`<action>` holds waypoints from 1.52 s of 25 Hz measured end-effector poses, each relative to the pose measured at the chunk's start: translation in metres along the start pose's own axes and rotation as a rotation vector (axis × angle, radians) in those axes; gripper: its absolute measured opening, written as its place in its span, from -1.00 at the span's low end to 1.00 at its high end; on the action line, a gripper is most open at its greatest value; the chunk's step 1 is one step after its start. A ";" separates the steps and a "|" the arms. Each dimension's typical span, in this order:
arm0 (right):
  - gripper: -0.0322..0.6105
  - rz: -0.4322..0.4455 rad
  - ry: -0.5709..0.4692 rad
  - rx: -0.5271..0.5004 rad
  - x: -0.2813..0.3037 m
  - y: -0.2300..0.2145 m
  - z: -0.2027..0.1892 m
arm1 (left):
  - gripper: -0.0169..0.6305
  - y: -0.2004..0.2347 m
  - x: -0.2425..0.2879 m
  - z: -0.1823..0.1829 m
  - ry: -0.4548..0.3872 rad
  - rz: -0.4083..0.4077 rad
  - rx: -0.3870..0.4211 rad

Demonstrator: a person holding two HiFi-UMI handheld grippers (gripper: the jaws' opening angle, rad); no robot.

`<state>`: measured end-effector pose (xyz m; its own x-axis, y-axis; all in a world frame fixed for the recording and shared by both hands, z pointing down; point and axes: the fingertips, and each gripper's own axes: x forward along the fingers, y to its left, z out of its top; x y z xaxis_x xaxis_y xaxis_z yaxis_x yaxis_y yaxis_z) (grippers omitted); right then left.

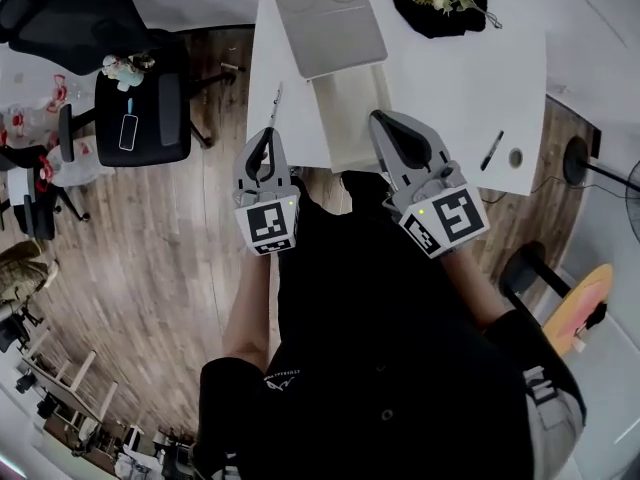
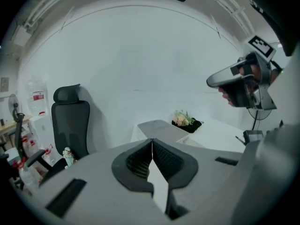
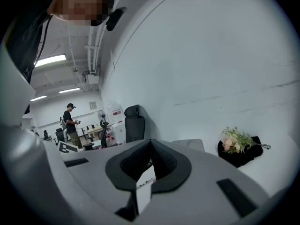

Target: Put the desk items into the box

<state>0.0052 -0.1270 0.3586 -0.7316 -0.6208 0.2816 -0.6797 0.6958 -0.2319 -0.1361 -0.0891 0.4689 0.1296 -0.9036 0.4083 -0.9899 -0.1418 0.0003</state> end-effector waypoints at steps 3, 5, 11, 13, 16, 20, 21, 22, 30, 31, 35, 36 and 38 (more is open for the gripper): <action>-0.90 0.021 0.030 0.008 0.007 0.002 -0.010 | -0.92 0.007 0.015 -0.029 0.082 -0.002 0.031; -0.90 0.031 0.047 0.014 0.012 0.004 -0.015 | -0.91 0.011 0.024 -0.048 0.131 0.005 0.045; -0.90 0.062 0.097 0.034 0.024 0.009 -0.034 | -0.70 0.011 0.056 -0.123 0.319 -0.058 0.066; -0.90 0.068 0.115 0.042 0.023 0.010 -0.040 | -0.69 0.009 0.061 -0.142 0.371 -0.066 0.065; -0.90 0.065 0.134 0.053 0.021 0.007 -0.047 | -0.69 0.011 0.066 -0.157 0.411 -0.046 0.074; -0.90 0.048 0.149 0.063 0.026 0.002 -0.055 | -0.67 0.021 0.078 -0.171 0.435 -0.019 0.031; -0.90 0.044 0.151 0.063 0.027 0.001 -0.057 | -0.66 0.023 0.080 -0.174 0.437 -0.019 0.022; -0.90 0.040 0.154 0.063 0.028 -0.001 -0.059 | -0.66 0.023 0.082 -0.176 0.436 -0.021 0.015; -0.90 -0.010 0.173 0.081 0.032 -0.007 -0.074 | -0.64 0.026 0.090 -0.194 0.462 -0.024 -0.019; -0.90 -0.013 0.174 0.082 0.033 -0.006 -0.075 | -0.64 0.027 0.090 -0.196 0.461 -0.012 -0.024; -0.90 -0.018 0.169 0.082 0.035 0.000 -0.076 | -0.64 0.031 0.091 -0.203 0.465 0.002 -0.052; -0.90 -0.019 0.168 0.083 0.034 0.001 -0.077 | -0.64 0.032 0.090 -0.205 0.465 -0.001 -0.061; -0.90 -0.020 0.168 0.085 0.033 0.004 -0.079 | -0.64 0.032 0.090 -0.206 0.466 -0.008 -0.063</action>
<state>-0.0177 -0.1160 0.4400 -0.7035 -0.5607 0.4367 -0.7015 0.6465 -0.2999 -0.1683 -0.0914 0.6934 0.1116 -0.6225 0.7746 -0.9924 -0.1101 0.0545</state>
